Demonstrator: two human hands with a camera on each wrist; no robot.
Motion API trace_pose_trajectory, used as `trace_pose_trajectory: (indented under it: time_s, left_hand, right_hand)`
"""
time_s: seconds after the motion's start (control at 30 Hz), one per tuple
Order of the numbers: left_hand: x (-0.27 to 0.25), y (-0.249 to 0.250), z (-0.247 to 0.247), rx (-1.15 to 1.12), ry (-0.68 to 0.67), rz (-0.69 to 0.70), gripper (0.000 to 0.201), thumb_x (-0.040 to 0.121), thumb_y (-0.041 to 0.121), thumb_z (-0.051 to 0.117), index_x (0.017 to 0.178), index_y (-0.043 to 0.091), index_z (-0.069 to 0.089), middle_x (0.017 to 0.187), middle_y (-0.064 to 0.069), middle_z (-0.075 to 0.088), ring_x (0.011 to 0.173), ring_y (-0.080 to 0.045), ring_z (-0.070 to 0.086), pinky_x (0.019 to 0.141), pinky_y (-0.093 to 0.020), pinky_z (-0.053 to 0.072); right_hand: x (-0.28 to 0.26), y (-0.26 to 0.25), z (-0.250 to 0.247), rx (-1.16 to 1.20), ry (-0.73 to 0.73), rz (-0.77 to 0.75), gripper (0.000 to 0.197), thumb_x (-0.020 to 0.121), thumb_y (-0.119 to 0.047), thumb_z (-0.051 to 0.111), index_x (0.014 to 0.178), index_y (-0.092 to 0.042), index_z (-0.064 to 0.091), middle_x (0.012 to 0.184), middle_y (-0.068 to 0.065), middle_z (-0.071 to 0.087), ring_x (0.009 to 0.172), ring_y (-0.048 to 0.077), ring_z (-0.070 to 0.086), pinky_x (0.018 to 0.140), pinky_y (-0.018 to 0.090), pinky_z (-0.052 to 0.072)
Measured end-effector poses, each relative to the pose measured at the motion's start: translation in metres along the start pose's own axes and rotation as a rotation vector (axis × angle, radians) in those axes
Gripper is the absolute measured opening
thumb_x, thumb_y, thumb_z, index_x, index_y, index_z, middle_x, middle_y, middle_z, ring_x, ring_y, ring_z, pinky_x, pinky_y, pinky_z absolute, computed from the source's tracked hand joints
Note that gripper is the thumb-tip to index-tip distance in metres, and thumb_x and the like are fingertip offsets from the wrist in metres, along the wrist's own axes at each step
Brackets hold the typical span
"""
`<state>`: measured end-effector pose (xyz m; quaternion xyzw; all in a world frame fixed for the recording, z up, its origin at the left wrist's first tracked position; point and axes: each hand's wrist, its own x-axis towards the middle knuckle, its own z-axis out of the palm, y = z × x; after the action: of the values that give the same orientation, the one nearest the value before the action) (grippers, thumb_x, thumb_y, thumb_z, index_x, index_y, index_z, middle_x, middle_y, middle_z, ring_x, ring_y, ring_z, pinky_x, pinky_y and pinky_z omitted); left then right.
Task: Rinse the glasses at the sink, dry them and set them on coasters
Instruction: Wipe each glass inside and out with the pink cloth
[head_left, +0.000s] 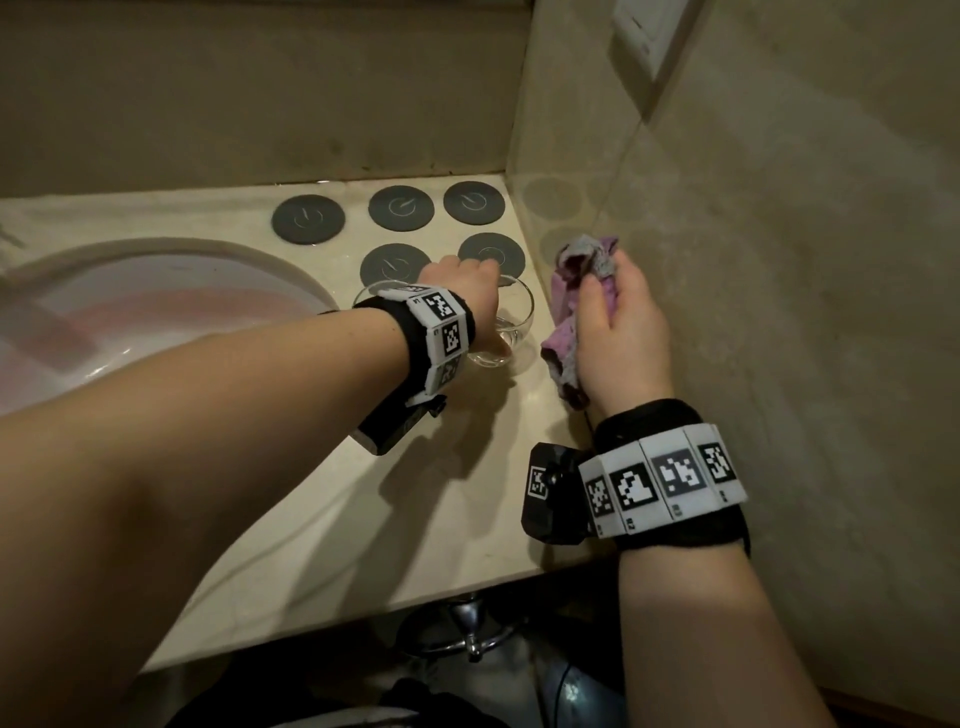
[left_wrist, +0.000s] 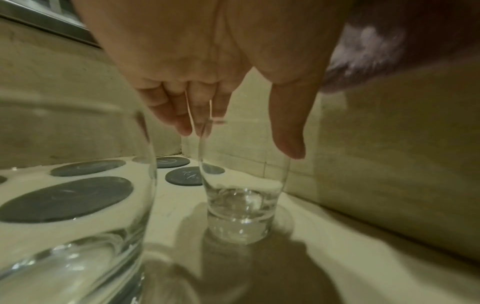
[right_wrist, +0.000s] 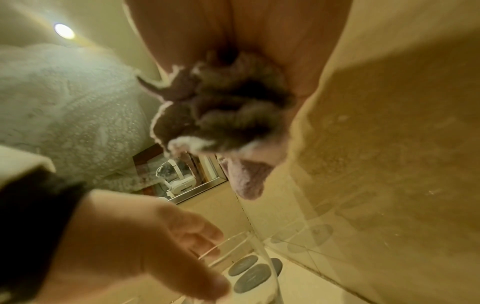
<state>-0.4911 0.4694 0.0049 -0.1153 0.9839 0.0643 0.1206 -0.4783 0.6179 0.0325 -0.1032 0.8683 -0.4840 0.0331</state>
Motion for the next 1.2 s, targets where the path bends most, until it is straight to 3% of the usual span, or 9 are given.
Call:
trace_pose_trajectory:
  time_s: [0.07,0.17,0.27,0.4,0.5,0.6,0.87,1.03,1.2]
  left_hand:
    - [-0.003,-0.004,-0.007,-0.05,0.004,0.014,0.087,0.069,0.051,0.075,0.137,0.013,0.037,0.135,-0.009,0.049,0.122,-0.031,0.045,0.096,-0.039,0.039]
    - [-0.013,-0.013,-0.026,-0.162,0.05,0.029,0.083,0.073,0.044,0.075,0.139,0.014,0.037,0.137,-0.008,0.048,0.125,-0.03,0.044,0.099,-0.037,0.04]
    - [-0.027,-0.025,-0.045,-0.245,0.144,0.029,0.075,0.077,0.045,0.071,0.139,0.017,0.04,0.14,-0.004,0.047,0.129,-0.024,0.041,0.102,-0.034,0.036]
    - [-0.062,-0.06,-0.073,-0.266,0.228,0.01,0.051,0.084,0.042,0.063,0.129,0.02,0.053,0.133,-0.003,0.051,0.126,-0.023,0.044,0.104,-0.031,0.034]
    - [-0.096,-0.099,-0.09,-0.266,0.27,-0.074,0.045,0.086,0.043,0.061,0.125,0.022,0.056,0.133,-0.005,0.051,0.125,-0.024,0.044,0.104,-0.031,0.033]
    - [-0.135,-0.145,-0.097,-0.317,0.337,-0.203,0.04,0.086,0.043,0.061,0.121,0.024,0.059,0.133,-0.004,0.052,0.126,-0.024,0.044,0.103,-0.033,0.034]
    - [-0.255,-0.275,-0.072,-0.455,0.486,-0.565,0.036,0.087,0.037,0.061,0.119,0.019,0.061,0.13,-0.005,0.054,0.12,-0.023,0.049,0.097,-0.032,0.038]
    - [-0.321,-0.356,-0.036,-0.415,0.445,-0.82,0.042,0.087,0.039,0.061,0.125,0.022,0.054,0.131,-0.004,0.051,0.116,-0.023,0.052,0.094,-0.036,0.043]
    - [-0.34,-0.415,-0.002,-0.303,0.299,-0.883,0.054,0.087,0.041,0.059,0.133,0.018,0.046,0.135,-0.008,0.048,0.121,-0.03,0.047,0.1,-0.042,0.041]
  right_hand:
    - [-0.002,0.002,0.0,0.027,0.005,-0.011,0.044,0.1,-0.02,0.04,0.144,-0.014,0.036,0.128,0.002,0.057,0.114,0.013,0.052,0.085,0.012,0.035]
    - [-0.004,-0.004,0.003,0.08,0.001,-0.028,0.042,0.1,-0.018,0.041,0.142,-0.015,0.039,0.112,-0.007,0.056,0.103,0.006,0.051,0.068,-0.004,0.033]
    - [-0.005,-0.019,0.011,0.121,-0.032,-0.075,0.042,0.1,-0.018,0.042,0.142,-0.017,0.039,0.107,-0.012,0.051,0.098,-0.001,0.047,0.065,-0.009,0.029]
    - [-0.008,-0.049,0.033,0.179,-0.082,-0.166,0.04,0.1,-0.018,0.041,0.139,-0.017,0.043,0.113,-0.014,0.055,0.103,0.001,0.053,0.085,0.01,0.04]
    - [-0.014,-0.078,0.059,0.247,-0.158,-0.197,0.034,0.1,-0.019,0.041,0.133,-0.015,0.048,0.104,-0.016,0.057,0.095,-0.004,0.055,0.078,0.006,0.04]
    - [-0.028,-0.107,0.093,0.28,-0.261,-0.197,0.034,0.1,-0.022,0.042,0.132,-0.016,0.05,0.115,-0.005,0.058,0.109,0.011,0.055,0.088,0.021,0.041]
    - [-0.071,-0.159,0.193,0.275,-0.44,-0.143,0.026,0.097,-0.028,0.042,0.117,-0.021,0.057,0.109,0.005,0.066,0.103,0.025,0.061,0.095,0.044,0.047]
    - [-0.107,-0.192,0.26,0.333,-0.499,-0.072,0.027,0.098,-0.028,0.041,0.12,-0.018,0.055,0.112,0.009,0.065,0.104,0.027,0.062,0.097,0.046,0.047]
    - [-0.139,-0.215,0.313,0.355,-0.527,-0.016,0.02,0.099,-0.027,0.041,0.106,-0.021,0.058,0.099,0.003,0.067,0.095,0.022,0.064,0.089,0.039,0.049]
